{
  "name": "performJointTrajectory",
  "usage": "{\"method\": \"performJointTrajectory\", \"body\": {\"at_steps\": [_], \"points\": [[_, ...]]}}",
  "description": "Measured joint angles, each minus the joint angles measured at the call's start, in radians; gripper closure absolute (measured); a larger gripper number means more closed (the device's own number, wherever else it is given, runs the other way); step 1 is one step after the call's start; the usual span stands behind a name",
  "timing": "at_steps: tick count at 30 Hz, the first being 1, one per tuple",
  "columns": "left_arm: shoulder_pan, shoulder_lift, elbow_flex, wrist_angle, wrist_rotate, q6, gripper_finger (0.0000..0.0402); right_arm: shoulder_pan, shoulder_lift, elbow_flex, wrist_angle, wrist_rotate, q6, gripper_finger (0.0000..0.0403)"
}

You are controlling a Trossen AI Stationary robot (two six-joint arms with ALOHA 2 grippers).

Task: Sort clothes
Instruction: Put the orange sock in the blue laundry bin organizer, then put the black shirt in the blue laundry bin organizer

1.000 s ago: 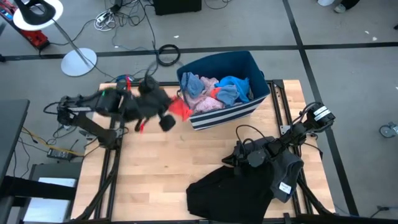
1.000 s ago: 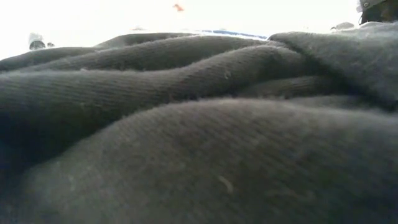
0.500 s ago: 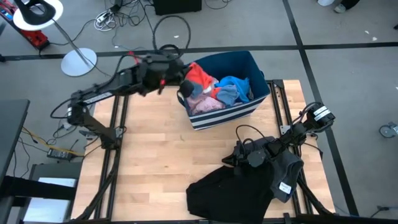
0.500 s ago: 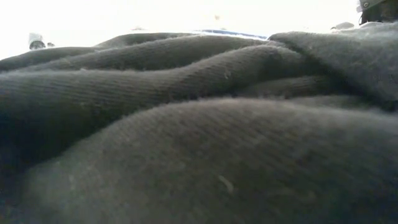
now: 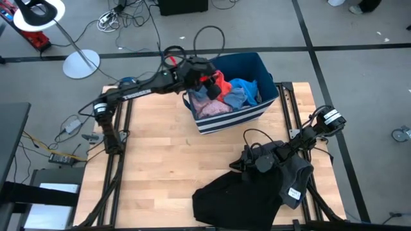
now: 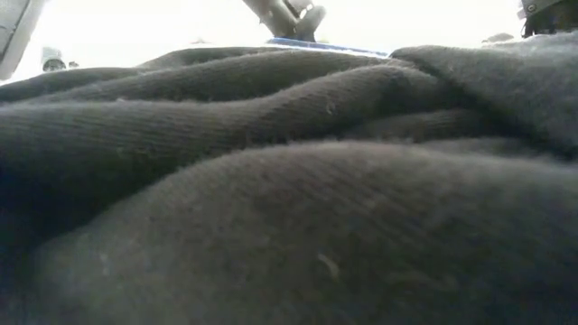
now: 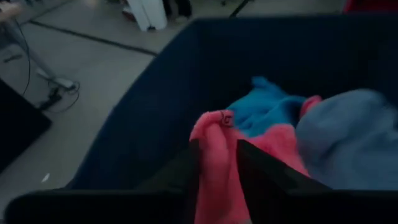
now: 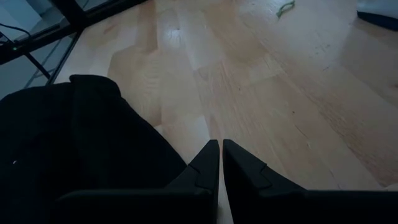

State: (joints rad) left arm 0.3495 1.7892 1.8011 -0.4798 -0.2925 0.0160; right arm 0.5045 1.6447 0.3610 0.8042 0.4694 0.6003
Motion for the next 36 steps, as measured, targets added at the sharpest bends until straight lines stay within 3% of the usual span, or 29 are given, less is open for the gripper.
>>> {"method": "performJointTrajectory", "body": {"at_steps": [4,13,23,29,36], "points": [[0.011,0.021,-0.001,-0.027,-0.001,-0.002,0.0269,0.0,0.0,0.0,-0.015,0.0,0.0,0.0379],[-0.003,-0.042,0.0,-0.037,0.006,0.01,0.0264,0.0,0.0,0.0,-0.016,0.0,-0.001,0.0379],[-0.151,-0.176,-0.011,-0.286,0.026,0.027,0.0264,0.0,0.0,0.0,-0.016,0.0,0.0,0.0379],[-0.267,-0.296,-0.15,-0.282,-0.006,-0.022,0.0264,0.0,0.0,0.0,-0.015,0.0,0.0,0.0379],[-0.356,-0.504,-0.459,-0.134,-0.063,-0.136,0.0264,0.0,0.0,0.0,-0.015,0.0,0.002,0.0379]]}}
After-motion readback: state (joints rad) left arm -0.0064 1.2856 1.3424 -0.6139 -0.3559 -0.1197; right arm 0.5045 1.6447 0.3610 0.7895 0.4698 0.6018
